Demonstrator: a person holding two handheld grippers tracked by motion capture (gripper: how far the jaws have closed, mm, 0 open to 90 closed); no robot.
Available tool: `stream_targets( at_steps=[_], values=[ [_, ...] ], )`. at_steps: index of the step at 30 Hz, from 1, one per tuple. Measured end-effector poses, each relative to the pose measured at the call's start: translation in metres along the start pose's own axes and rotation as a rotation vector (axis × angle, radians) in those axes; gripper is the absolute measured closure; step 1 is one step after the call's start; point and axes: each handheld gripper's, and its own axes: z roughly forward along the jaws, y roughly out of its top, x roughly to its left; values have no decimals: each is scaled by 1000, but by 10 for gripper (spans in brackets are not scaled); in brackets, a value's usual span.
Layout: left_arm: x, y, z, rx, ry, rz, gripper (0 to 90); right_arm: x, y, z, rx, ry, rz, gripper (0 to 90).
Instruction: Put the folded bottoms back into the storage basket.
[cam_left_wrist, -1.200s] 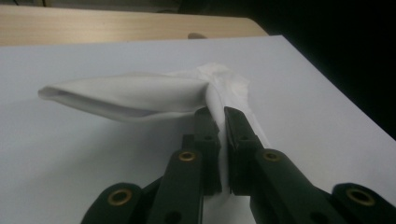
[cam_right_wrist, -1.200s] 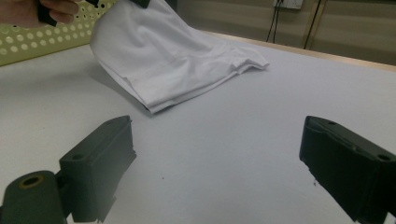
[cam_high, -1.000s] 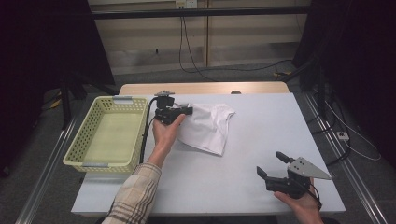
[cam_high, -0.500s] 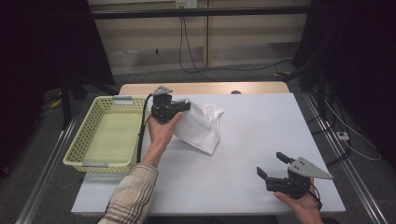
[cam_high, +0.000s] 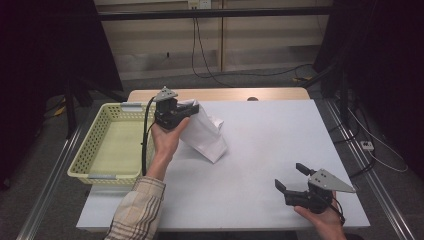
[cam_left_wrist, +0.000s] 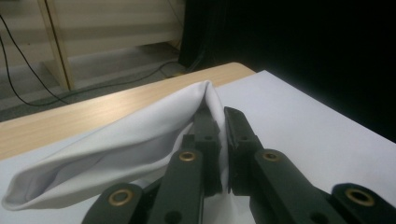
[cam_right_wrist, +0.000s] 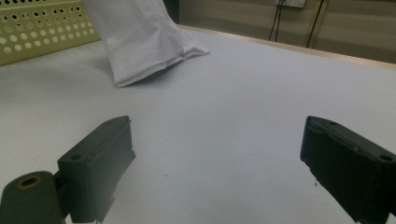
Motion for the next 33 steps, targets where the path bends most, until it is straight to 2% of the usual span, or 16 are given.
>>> stream_targets(
  at_steps=[3, 9, 15, 18, 23, 27, 33],
  values=[
    [-3, 4, -7, -23, 16, 33, 856, 0, 0, 0, 1, -2, 1, 88],
    [-8, 8, -22, -45, 15, 74, 855, 0, 0, 0, 0, -5, 3, 88],
    [-5, 9, -38, -58, 18, 62, 856, 0, 0, 0, -1, -5, 5, 88],
    [-6, 11, -48, -68, 27, 77, 855, 0, 0, 1, -2, -3, 7, 85],
    [-5, 12, -63, -83, 38, 79, 855, 0, 0, 1, -3, -2, 8, 78],
    [-6, 13, -72, -93, 34, 88, 855, 0, 0, 1, -4, -7, 9, 78],
    [-6, 17, -89, -130, 43, 97, 855, 1, 1, 0, -7, -3, 3, 78]
  ],
)
